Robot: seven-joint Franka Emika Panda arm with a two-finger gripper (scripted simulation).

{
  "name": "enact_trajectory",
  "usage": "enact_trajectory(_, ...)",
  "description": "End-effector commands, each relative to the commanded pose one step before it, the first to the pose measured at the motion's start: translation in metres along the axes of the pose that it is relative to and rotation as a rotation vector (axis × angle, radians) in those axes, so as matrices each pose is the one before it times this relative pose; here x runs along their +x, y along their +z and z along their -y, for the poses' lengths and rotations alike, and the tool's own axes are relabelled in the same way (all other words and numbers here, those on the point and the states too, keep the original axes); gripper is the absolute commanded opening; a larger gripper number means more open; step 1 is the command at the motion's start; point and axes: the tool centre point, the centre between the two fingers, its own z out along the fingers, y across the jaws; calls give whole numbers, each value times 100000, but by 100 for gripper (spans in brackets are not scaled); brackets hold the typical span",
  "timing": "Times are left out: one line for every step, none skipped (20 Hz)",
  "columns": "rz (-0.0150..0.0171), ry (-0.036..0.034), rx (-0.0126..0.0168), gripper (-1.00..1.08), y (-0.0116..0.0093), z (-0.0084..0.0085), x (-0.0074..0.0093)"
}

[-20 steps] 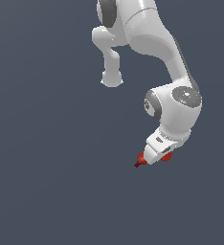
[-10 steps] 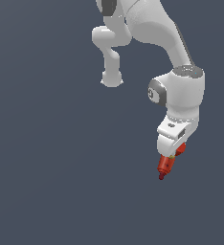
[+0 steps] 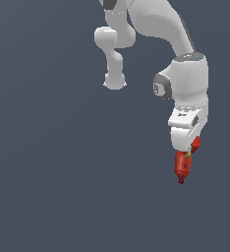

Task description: Pick up the object and move it to a goal position.

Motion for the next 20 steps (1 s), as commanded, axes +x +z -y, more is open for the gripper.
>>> enact_trajectory(-3178, -1998, -464, -100, -755, 333, 573)
enact_trajectory(-791, -548, -22, -100, -153, 125, 99)
enact_trajectory(-685, -471, -11, -100, -132, 108, 85)
enact_trajectory(-579, -395, -1, -100, -110, 91, 71)
enact_trajectory(-475, -321, 7, -100, -90, 75, 58)
enact_trajectory(-365, -244, 12, -100, -67, 57, 43)
enact_trajectory(-261, -172, 14, -100, -47, 41, 31)
enact_trajectory(-158, -103, 11, -100, -30, 26, 20)
enact_trajectory(-41, -26, 3, -100, -3, 4, 2)
enact_trajectory(799, 344, 292, -100, 260, 37, -295)
enact_trajectory(0, 0, 0, -100, -14, 0, -12)
enact_trajectory(0, 0, 0, -100, -41, 0, -36)
enact_trajectory(0, 0, 0, -100, -69, 0, -60)
enact_trajectory(0, 0, 0, -100, -97, 1, -84)
enact_trajectory(27, -26, -31, -100, -117, 12, -106)
enact_trajectory(0, 0, 0, -100, -154, 1, -133)
enact_trajectory(27, -26, -31, -100, -174, 12, -156)
enact_trajectory(0, 0, 0, -100, -212, 1, -184)
enact_trajectory(28, -26, -31, -100, -234, 12, -207)
enact_trajectory(0, 0, 0, -100, -274, 0, -237)
